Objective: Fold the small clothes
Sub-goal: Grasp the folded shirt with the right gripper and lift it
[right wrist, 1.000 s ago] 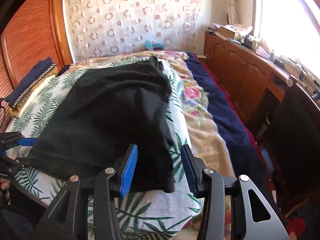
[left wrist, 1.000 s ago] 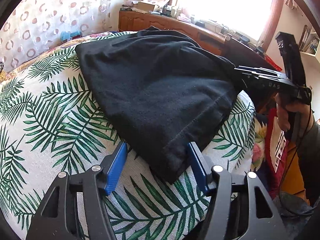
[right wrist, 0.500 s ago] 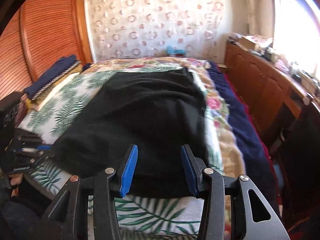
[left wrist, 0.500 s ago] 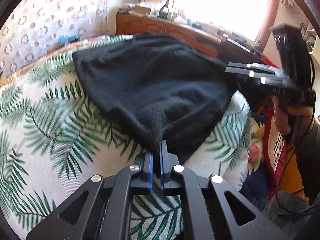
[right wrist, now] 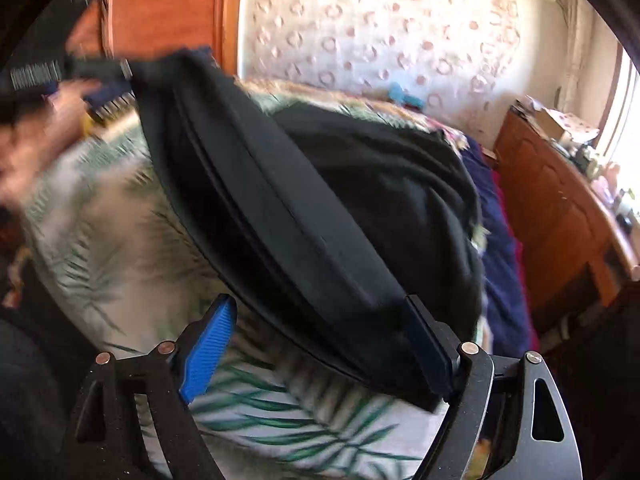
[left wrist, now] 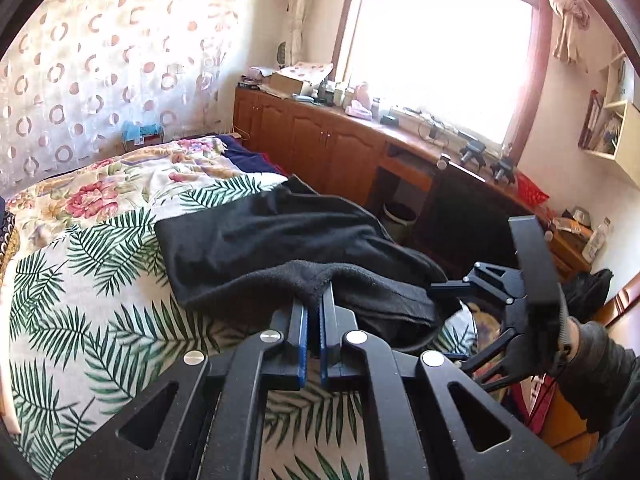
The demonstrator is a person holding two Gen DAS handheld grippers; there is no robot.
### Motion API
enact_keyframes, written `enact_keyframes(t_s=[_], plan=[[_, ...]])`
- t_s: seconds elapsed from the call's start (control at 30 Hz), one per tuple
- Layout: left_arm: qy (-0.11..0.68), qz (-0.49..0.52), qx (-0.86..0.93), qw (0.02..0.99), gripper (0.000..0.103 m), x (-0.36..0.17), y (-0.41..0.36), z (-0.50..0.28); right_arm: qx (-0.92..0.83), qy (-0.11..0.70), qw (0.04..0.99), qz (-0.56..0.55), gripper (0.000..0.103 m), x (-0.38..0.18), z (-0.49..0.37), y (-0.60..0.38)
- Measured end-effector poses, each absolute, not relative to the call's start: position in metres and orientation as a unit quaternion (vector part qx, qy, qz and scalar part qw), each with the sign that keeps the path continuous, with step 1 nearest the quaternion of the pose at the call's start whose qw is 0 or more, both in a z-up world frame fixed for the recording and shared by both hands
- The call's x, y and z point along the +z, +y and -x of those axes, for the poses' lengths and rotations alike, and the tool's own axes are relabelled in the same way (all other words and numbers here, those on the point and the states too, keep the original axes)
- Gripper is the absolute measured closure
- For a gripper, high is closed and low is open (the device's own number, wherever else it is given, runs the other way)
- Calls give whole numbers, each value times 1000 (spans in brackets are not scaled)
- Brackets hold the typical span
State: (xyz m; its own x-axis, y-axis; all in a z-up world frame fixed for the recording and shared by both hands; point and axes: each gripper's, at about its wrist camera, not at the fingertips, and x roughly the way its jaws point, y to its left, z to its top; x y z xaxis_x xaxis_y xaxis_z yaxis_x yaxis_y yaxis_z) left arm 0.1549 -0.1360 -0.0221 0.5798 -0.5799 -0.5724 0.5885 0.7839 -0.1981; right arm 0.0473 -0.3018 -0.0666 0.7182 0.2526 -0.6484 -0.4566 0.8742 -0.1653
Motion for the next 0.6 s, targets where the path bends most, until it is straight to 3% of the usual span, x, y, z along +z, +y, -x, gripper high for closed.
enact_keyframes(t_s=[0.13, 0.2, 0.27, 0.33, 0.6], plan=[[316, 6, -322, 892, 98, -20, -128, -164, 159, 326, 917, 167, 18, -69, -67, -322], [317, 14, -322, 892, 98, -19, -123, -169, 147, 320, 922, 163, 29, -64, -76, -330], [318, 21, -319, 892, 98, -18, -121, -175, 159, 317, 924, 145, 75, -54, -86, -337], [314, 19, -306, 899, 98, -16, -117, -184, 167, 297, 930, 139, 87, -40, -92, -337], [315, 22, -253, 915, 98, -13, -102, -246, 180, 222, 948, 141, 89, 26, -149, -314]])
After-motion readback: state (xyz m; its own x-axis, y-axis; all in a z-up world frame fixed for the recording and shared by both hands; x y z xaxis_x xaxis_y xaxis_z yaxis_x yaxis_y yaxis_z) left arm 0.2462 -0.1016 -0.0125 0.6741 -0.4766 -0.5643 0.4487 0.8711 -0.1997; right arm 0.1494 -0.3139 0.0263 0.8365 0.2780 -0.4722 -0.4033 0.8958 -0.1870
